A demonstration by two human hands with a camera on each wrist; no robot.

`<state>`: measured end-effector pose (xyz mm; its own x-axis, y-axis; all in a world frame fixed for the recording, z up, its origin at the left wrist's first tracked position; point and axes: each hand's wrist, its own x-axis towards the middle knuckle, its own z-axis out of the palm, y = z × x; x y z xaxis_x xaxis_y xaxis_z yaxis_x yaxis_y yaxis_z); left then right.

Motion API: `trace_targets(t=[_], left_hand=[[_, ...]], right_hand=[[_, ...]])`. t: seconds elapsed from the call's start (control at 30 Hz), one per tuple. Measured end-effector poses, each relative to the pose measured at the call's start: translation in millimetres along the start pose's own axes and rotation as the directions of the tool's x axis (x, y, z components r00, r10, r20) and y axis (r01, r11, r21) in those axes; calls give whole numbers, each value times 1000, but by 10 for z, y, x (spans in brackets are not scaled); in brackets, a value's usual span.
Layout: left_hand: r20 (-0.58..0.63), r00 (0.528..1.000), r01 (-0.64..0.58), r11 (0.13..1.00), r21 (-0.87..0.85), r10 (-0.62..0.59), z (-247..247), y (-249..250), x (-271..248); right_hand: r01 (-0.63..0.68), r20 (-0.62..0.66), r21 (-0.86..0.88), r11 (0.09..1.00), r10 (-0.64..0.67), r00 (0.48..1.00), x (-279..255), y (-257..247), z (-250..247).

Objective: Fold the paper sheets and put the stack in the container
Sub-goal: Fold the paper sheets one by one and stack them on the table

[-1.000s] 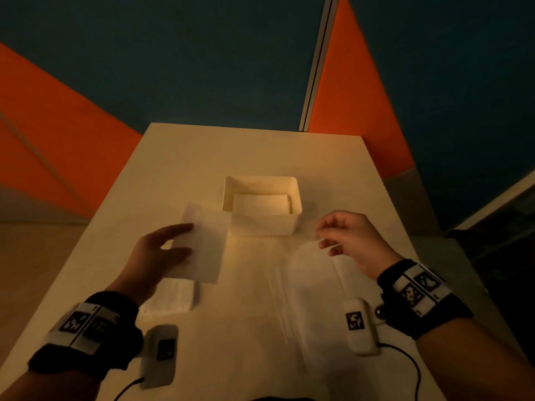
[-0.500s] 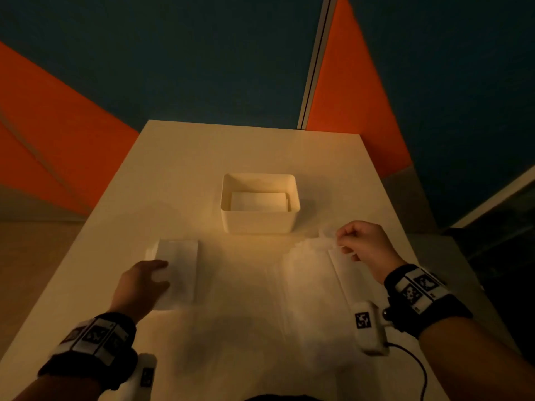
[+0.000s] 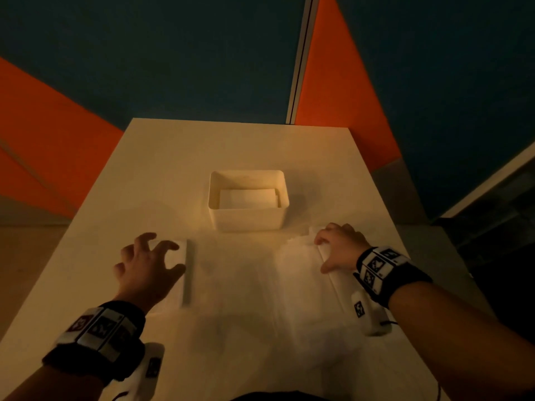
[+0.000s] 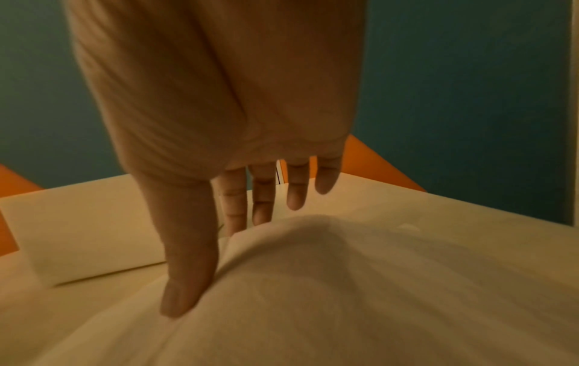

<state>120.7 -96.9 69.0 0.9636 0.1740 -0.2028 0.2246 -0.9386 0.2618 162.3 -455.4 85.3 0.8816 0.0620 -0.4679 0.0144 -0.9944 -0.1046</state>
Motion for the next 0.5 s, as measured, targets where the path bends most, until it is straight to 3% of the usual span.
trace_targets(t=[0.5], left_hand=[[73,977,-191,976,-106,199,-134,412,-37]], right_hand=[[50,-192,132,990,-24,981,-66,51,-27]])
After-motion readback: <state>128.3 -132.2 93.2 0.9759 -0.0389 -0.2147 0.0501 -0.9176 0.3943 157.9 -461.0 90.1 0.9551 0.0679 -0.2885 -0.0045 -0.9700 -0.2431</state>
